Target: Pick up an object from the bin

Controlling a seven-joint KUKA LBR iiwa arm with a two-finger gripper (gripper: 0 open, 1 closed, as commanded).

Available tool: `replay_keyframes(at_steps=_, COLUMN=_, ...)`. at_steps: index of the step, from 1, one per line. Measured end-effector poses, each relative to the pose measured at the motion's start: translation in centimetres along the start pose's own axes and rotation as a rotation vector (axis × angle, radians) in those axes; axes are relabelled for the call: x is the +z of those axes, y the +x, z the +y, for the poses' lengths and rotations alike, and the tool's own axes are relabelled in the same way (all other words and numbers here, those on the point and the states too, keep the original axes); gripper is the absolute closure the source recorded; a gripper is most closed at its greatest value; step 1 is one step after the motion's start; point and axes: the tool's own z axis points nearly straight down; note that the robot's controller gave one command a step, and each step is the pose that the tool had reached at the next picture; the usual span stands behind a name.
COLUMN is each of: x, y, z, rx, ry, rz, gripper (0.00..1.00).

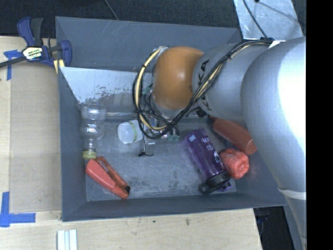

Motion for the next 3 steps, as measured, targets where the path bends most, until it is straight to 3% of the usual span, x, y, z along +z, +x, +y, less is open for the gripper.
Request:
replay_keyframes(at_steps=1, x=-0.23, y=-0.36, z=0.35, rx=-0.211, ry=0.0, rz=-0.005, gripper=1.0)
replay_keyframes(at_steps=3, x=-0.32, y=-0.36, z=0.34, rx=-0.211, ry=0.0, rz=-0.005, gripper=1.0)
